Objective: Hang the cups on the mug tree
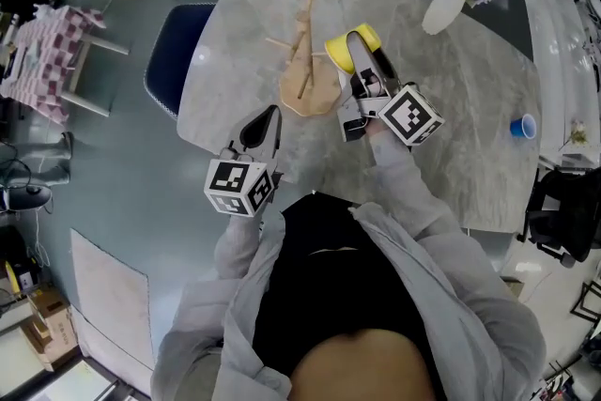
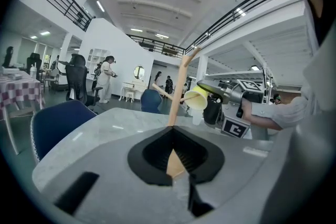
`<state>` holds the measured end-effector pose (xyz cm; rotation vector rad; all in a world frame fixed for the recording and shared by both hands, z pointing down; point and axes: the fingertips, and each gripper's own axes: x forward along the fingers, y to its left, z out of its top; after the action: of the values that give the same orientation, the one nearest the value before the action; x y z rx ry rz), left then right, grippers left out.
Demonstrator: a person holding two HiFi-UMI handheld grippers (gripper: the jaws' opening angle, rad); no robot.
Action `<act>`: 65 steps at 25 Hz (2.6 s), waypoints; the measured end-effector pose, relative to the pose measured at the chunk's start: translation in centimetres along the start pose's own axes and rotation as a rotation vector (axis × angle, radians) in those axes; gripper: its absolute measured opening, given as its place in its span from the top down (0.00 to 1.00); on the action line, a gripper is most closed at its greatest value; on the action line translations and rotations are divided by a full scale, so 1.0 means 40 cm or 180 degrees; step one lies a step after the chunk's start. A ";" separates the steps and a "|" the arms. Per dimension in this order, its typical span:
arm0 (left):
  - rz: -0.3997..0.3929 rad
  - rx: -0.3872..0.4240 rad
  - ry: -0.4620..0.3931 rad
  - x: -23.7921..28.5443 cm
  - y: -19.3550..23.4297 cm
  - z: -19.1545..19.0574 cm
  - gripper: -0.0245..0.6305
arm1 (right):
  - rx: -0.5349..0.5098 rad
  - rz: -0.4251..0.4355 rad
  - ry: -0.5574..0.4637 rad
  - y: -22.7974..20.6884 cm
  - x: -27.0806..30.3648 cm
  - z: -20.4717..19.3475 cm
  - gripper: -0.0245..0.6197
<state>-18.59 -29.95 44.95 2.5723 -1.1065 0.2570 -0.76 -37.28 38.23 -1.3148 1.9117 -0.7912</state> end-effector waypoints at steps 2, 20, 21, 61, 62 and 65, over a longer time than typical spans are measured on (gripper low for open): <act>0.0023 -0.0024 0.0023 -0.010 0.017 -0.011 0.96 | 0.0005 -0.0031 -0.0003 -0.007 0.006 -0.019 0.56; -0.0057 -0.0129 0.0042 -0.025 0.042 -0.042 0.96 | -0.0052 -0.0031 0.0227 0.003 -0.018 -0.123 0.46; -0.0077 -0.0126 0.0050 -0.024 0.039 -0.044 0.96 | -0.0079 0.0003 0.0256 0.009 -0.020 -0.127 0.40; -0.1543 0.0308 0.0662 0.378 -0.780 -0.157 0.96 | -0.0697 -0.1553 -0.0585 -0.445 -0.864 0.529 0.29; -0.1554 0.0313 0.0679 0.388 -0.801 -0.161 0.96 | -0.0703 -0.1590 -0.0587 -0.460 -0.885 0.545 0.29; -0.1577 0.0316 0.0725 0.411 -0.846 -0.174 0.96 | -0.0731 -0.1703 -0.0591 -0.499 -0.940 0.579 0.29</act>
<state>17.10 -16.62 48.53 2.7160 -0.3670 0.4723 38.35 -10.24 47.49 -2.0137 1.5509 -0.6788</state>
